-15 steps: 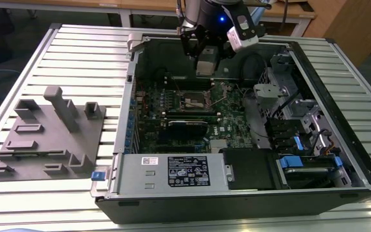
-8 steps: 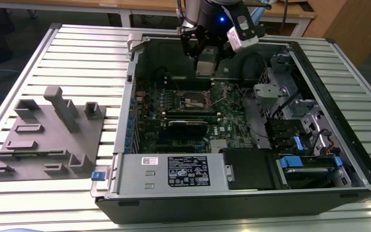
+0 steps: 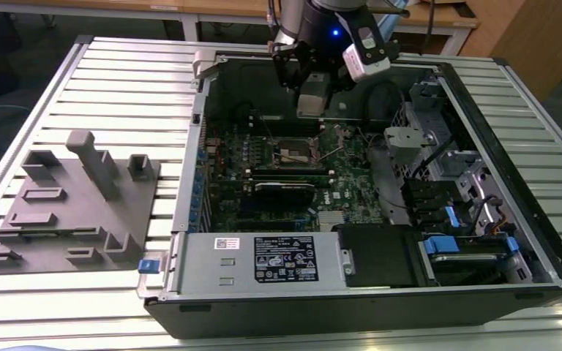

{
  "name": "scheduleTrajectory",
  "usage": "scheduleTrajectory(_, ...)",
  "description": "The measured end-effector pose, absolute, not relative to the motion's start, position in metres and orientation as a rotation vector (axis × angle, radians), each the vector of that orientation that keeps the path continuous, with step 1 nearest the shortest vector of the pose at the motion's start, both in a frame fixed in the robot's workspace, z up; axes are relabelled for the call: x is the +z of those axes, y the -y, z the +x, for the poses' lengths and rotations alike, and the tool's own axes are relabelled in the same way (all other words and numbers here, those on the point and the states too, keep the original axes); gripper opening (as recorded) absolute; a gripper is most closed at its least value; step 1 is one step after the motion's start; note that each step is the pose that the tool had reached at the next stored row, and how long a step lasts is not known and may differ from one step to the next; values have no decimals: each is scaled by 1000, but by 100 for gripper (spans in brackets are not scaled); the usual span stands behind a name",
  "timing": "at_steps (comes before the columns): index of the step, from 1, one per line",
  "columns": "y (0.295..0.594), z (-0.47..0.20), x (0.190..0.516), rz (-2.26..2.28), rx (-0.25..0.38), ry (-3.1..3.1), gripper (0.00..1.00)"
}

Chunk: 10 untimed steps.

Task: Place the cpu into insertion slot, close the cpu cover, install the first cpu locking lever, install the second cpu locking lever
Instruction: 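Place the cpu into insertion slot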

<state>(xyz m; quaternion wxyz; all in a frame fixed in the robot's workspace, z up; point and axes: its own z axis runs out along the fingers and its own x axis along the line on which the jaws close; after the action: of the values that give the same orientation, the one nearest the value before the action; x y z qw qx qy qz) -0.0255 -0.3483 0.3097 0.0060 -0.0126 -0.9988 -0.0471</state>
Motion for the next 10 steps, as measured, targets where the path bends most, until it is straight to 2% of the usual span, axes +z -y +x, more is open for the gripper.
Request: scheduleTrajectory(10,348,-26,299,-40,-147,3126,54)
